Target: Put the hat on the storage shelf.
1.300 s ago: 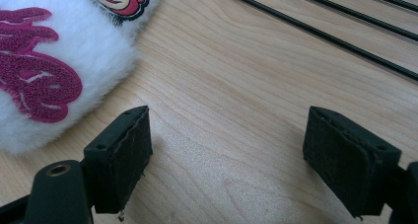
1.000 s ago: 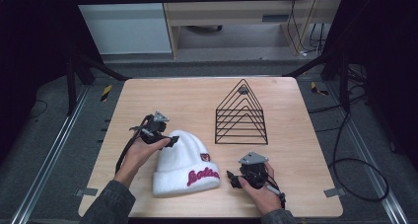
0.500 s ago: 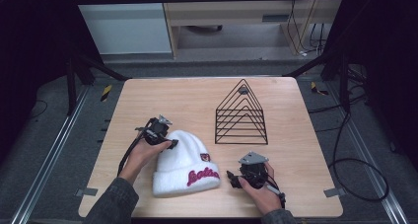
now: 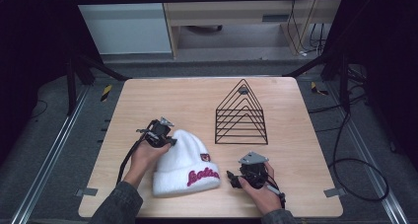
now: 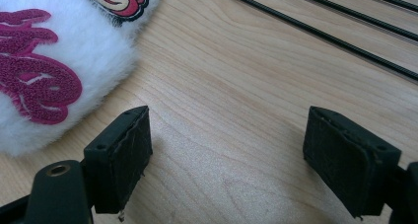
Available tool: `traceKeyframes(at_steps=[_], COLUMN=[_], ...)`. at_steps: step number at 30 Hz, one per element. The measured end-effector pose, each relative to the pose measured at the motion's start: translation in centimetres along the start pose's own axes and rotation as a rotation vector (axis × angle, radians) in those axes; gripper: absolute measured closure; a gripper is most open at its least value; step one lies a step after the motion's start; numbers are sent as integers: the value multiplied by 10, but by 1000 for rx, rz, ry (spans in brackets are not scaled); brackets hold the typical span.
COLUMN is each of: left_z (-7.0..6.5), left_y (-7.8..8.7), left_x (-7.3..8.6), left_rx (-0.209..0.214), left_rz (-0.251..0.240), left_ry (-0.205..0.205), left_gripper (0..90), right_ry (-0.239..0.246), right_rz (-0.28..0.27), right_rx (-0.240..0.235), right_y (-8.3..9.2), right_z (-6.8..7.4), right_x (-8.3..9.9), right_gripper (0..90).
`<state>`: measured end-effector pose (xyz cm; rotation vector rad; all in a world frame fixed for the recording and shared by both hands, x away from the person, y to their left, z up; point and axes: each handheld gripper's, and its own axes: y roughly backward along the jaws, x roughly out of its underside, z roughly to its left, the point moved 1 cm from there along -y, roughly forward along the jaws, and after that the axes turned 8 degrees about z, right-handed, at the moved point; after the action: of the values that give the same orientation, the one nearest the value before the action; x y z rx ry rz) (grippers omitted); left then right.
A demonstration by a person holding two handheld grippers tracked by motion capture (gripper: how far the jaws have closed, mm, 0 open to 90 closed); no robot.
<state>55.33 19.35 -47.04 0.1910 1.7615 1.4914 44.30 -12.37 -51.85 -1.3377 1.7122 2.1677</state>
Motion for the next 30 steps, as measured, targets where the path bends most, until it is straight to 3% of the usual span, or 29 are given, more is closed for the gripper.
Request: traceKeyframes(at_steps=[4, 11, 18, 23, 28, 30], left_z=[-9, -38, -48, -56, -60, -61], left_y=[22, 59, 83, 99, 117, 123], left_x=[0, 12, 14, 9, 4, 2], left_rx=[-19, -59, -42, -61, -58, -80], left_rz=[-80, -250, -303, -331, -388, -409], left_ry=[-16, -52, -82, -128, -133, -141], left_gripper=[829, 833, 833, 834, 835, 836], right_ry=[2, 0, -1, 0, 0, 3], right_rz=[0, 0, 0, 0, 1, 0], right_rx=[0, 0, 0, 0, 0, 0], right_y=[0, 0, 0, 0, 0, 0], right_z=[0, 0, 0, 0, 0, 0], right_x=[0, 0, 0, 0, 0, 0], right_gripper=[187, 187, 187, 187, 187, 187])
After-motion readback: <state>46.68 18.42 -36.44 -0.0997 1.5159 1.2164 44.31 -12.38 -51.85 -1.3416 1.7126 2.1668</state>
